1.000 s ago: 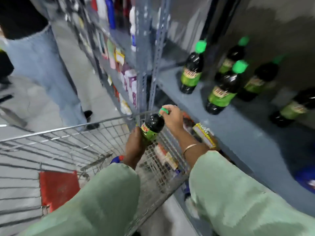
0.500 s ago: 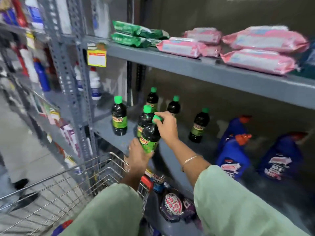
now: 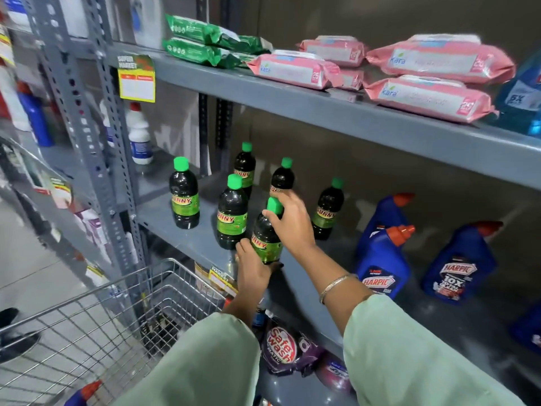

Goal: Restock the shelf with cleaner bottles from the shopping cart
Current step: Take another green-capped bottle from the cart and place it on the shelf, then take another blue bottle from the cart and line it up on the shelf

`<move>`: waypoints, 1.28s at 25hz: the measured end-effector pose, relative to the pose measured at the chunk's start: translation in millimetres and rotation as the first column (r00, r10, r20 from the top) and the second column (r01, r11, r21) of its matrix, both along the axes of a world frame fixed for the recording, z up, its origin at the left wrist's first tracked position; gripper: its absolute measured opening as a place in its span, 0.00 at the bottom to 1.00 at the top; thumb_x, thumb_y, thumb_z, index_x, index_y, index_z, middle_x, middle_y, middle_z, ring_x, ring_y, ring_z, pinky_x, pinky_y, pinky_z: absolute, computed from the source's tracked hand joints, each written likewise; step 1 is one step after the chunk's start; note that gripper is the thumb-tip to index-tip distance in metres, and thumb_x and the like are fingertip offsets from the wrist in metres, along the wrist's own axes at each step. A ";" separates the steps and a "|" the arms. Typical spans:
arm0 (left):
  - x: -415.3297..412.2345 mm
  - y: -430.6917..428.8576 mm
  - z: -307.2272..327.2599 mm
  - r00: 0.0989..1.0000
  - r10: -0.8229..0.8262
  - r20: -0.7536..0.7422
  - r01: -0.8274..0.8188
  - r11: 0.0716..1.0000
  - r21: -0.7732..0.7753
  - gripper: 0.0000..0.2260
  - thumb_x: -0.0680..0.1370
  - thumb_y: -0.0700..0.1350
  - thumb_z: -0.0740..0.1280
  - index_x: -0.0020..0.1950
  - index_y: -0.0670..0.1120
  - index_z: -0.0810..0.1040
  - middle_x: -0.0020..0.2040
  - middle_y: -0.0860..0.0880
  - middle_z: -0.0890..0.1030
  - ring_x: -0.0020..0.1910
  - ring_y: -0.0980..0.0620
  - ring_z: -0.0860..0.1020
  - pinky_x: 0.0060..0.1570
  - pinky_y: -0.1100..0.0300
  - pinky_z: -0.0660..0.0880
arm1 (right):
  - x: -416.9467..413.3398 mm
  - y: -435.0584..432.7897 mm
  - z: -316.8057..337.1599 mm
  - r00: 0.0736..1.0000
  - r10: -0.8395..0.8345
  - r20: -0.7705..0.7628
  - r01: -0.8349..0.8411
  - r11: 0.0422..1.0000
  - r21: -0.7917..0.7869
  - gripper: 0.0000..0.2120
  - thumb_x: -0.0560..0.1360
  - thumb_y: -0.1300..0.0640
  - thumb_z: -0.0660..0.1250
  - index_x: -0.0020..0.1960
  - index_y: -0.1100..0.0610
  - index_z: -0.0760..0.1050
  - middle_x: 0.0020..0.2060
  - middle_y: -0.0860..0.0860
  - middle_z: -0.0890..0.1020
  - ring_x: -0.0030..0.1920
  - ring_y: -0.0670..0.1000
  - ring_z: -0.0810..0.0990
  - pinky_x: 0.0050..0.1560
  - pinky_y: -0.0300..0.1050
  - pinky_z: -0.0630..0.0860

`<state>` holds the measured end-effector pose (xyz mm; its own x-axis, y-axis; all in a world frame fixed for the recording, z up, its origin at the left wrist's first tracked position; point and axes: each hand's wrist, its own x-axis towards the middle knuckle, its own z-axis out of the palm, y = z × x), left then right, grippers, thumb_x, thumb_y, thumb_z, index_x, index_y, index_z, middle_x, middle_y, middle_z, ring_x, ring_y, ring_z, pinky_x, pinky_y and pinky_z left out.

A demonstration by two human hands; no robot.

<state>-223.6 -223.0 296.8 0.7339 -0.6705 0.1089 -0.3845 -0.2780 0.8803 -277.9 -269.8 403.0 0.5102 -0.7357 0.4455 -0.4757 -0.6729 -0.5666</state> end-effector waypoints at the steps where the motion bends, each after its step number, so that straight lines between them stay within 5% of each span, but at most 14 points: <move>1: 3.8 8.8 -2.2 0.999 -0.015 0.035 0.016 1.000 -0.008 0.38 0.61 0.48 0.78 0.63 0.38 0.63 0.61 0.39 0.69 0.62 0.39 0.68 0.63 0.45 0.67 | 2.5 5.8 -1.8 1.000 -0.025 -0.002 0.025 0.997 -0.069 0.20 0.73 0.57 0.66 0.64 0.57 0.70 0.63 0.55 0.73 0.64 0.54 0.68 0.62 0.49 0.70; 4: 31.6 50.1 -19.2 0.987 0.056 0.153 -0.057 0.998 0.004 0.32 0.69 0.53 0.70 0.66 0.39 0.63 0.61 0.40 0.70 0.62 0.42 0.68 0.65 0.48 0.67 | 30.9 32.7 -5.9 0.995 0.017 0.098 0.011 0.960 -0.280 0.18 0.72 0.59 0.63 0.61 0.58 0.70 0.59 0.56 0.74 0.60 0.54 0.66 0.62 0.50 0.70; 6: 62.7 86.9 -43.3 0.978 0.177 0.114 -0.179 0.984 0.011 0.25 0.73 0.56 0.61 0.62 0.39 0.66 0.57 0.40 0.72 0.57 0.41 0.71 0.59 0.45 0.71 | 67.3 57.2 -17.4 0.989 0.098 0.111 -0.064 0.958 -0.278 0.18 0.71 0.61 0.63 0.60 0.59 0.71 0.58 0.57 0.75 0.58 0.53 0.65 0.62 0.48 0.68; 9: 114.1 145.3 -84.7 0.926 0.376 -0.021 -0.373 0.923 0.093 0.23 0.76 0.57 0.55 0.61 0.41 0.66 0.58 0.40 0.72 0.58 0.40 0.71 0.59 0.43 0.72 | 130.0 96.4 -54.3 0.976 0.206 0.074 -0.190 0.964 -0.184 0.17 0.71 0.62 0.62 0.60 0.59 0.71 0.57 0.58 0.75 0.57 0.52 0.64 0.60 0.48 0.67; 13: 178.5 230.8 -154.0 0.847 0.510 -0.148 -0.422 0.815 0.396 0.19 0.76 0.50 0.63 0.58 0.36 0.69 0.59 0.36 0.72 0.60 0.37 0.70 0.61 0.45 0.67 | 204.1 144.1 -156.6 0.954 0.290 -0.075 -0.275 0.947 0.166 0.14 0.71 0.64 0.63 0.57 0.60 0.73 0.56 0.60 0.76 0.58 0.59 0.72 0.57 0.54 0.72; 17: 219.7 312.7 -227.8 0.723 0.597 -0.347 -0.326 0.738 0.591 0.27 0.69 0.56 0.68 0.60 0.39 0.73 0.55 0.37 0.77 0.57 0.40 0.76 0.52 0.59 0.75 | 251.0 190.2 -287.6 0.858 0.386 -0.339 -0.056 0.727 0.685 0.12 0.71 0.61 0.67 0.54 0.64 0.74 0.55 0.64 0.79 0.56 0.62 0.77 0.56 0.53 0.73; 21: 240.4 362.0 -296.8 0.762 0.597 -0.251 -0.174 0.562 0.808 0.21 0.76 0.44 0.65 0.59 0.28 0.71 0.59 0.30 0.77 0.59 0.35 0.75 0.55 0.47 0.71 | 258.8 237.5 -410.3 0.675 0.522 -0.520 0.169 0.577 0.799 0.19 0.72 0.59 0.68 0.59 0.67 0.73 0.60 0.64 0.78 0.60 0.61 0.77 0.59 0.50 0.73; 25: 246.9 374.5 -349.0 0.785 0.485 -0.385 0.057 0.563 0.824 0.19 0.74 0.45 0.68 0.56 0.31 0.73 0.55 0.31 0.79 0.54 0.36 0.78 0.53 0.48 0.74 | 259.5 268.9 -468.0 0.743 0.459 -0.487 0.311 0.408 0.858 0.20 0.71 0.57 0.69 0.58 0.69 0.74 0.57 0.63 0.80 0.57 0.60 0.79 0.46 0.46 0.73; 30: 249.7 381.6 -373.1 0.817 0.393 -0.422 0.187 0.512 0.838 0.20 0.72 0.53 0.69 0.52 0.36 0.78 0.53 0.37 0.81 0.54 0.40 0.79 0.51 0.52 0.73 | 257.7 288.7 -496.9 0.830 0.382 -0.406 0.325 0.259 0.909 0.22 0.66 0.59 0.75 0.57 0.68 0.75 0.52 0.61 0.81 0.47 0.56 0.79 0.44 0.45 0.73; 32: 242.2 382.6 -373.0 0.842 0.377 -0.386 0.182 0.475 0.861 0.21 0.71 0.56 0.68 0.52 0.40 0.77 0.53 0.41 0.81 0.55 0.42 0.77 0.58 0.49 0.68 | 253.0 286.0 -498.7 0.853 0.373 -0.366 0.314 0.195 0.929 0.21 0.64 0.62 0.75 0.55 0.67 0.76 0.48 0.63 0.82 0.45 0.57 0.79 0.44 0.48 0.73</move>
<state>18.5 159.6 -76.2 0.5514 -0.1288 -0.8242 0.0722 -0.9769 0.2010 -24.9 16.2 -95.7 0.3901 -0.3577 -0.8485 -0.8535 0.2053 -0.4789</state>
